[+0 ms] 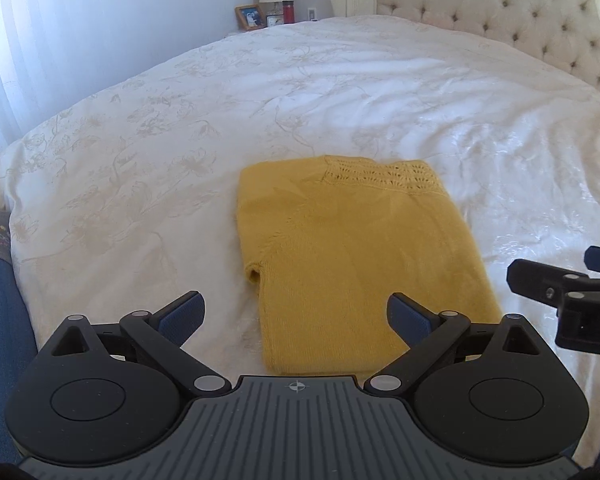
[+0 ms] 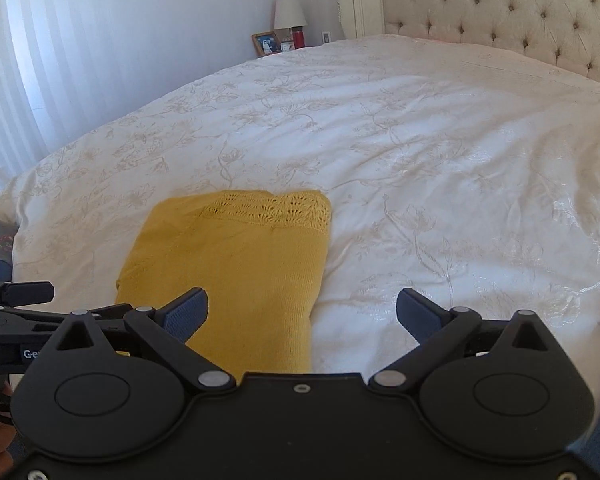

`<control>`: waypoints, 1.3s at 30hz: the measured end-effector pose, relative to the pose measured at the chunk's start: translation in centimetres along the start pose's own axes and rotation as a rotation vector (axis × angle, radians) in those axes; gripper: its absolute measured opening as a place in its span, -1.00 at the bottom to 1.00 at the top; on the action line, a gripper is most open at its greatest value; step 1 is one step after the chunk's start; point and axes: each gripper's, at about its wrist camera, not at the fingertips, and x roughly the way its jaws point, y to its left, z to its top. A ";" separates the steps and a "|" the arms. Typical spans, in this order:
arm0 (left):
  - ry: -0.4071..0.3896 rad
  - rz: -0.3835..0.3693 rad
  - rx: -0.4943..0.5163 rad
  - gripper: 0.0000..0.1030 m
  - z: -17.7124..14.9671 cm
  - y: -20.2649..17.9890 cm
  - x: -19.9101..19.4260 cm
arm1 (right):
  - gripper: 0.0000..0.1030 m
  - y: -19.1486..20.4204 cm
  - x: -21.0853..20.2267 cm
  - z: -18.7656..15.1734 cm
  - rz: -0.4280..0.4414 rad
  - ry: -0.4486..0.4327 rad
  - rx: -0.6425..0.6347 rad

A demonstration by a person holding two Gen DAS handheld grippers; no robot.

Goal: Fold small clothes

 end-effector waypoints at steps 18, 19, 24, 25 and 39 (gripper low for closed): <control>0.031 -0.032 -0.021 0.92 -2.4 -1.1 -1.5 | 0.95 -0.1 -2.5 -3.1 -0.004 0.014 0.083; 0.030 -0.033 -0.019 0.92 -2.4 -1.1 -1.6 | 0.95 -0.1 -2.5 -3.1 -0.004 0.013 0.086; 0.022 -0.011 0.007 0.92 -2.7 -1.5 -1.8 | 0.95 -0.3 -2.6 -3.1 0.000 0.016 0.099; 0.021 -0.006 0.012 0.92 -2.8 -1.5 -1.9 | 0.95 -0.3 -2.6 -3.1 -0.001 0.016 0.100; 0.016 0.034 -0.016 0.92 -2.0 0.4 -1.8 | 0.95 -0.8 -2.5 -3.0 -0.010 0.033 0.114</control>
